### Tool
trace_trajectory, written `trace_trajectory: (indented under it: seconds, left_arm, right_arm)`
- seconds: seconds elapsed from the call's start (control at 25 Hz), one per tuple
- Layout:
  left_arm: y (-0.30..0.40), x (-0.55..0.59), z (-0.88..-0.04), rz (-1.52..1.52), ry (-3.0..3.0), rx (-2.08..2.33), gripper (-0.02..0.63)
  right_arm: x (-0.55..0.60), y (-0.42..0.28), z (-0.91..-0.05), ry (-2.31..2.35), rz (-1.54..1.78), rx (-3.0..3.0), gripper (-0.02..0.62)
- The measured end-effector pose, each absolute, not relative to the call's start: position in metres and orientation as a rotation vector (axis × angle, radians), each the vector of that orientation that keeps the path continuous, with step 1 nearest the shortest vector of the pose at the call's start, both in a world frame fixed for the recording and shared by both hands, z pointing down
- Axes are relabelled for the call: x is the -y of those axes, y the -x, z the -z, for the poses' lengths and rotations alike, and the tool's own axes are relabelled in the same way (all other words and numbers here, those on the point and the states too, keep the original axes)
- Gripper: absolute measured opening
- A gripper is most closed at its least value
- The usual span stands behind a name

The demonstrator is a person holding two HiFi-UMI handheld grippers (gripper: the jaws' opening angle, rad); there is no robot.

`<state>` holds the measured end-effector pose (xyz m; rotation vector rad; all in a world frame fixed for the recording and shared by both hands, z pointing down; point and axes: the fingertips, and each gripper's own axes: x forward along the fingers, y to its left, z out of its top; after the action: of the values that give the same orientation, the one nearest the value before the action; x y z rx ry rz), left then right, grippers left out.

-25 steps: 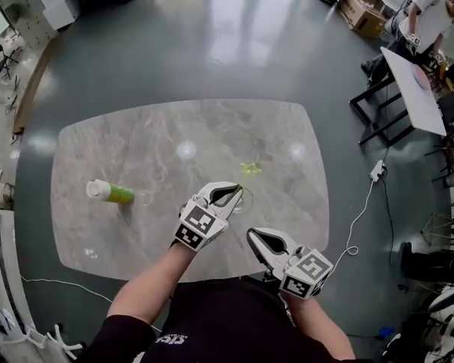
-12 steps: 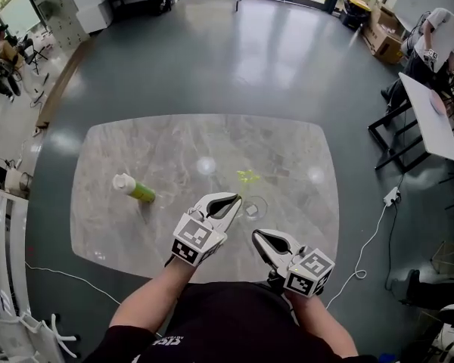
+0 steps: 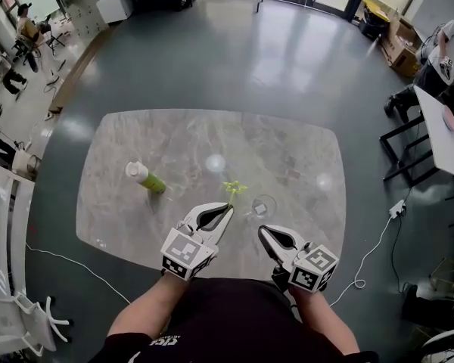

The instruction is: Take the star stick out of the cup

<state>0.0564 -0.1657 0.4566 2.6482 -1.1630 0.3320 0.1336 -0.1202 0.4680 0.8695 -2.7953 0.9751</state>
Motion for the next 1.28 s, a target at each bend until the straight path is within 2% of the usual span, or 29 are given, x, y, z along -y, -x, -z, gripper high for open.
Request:
trace_trajectory:
  seconds: [0.44, 1.28]
  left_arm:
    - [-0.041, 0.147, -0.482, -0.270, -2.592, 1.191, 0.009]
    - [-0.015, 0.163, -0.585, -0.336, -2.414, 1.137, 0.009]
  right_arm:
    - [0.108, -0.123, -0.486, -0.819, -1.015, 2.727, 0.012]
    - [0.095, -0.112, -0.505, -0.920, -1.057, 2.643, 0.012]
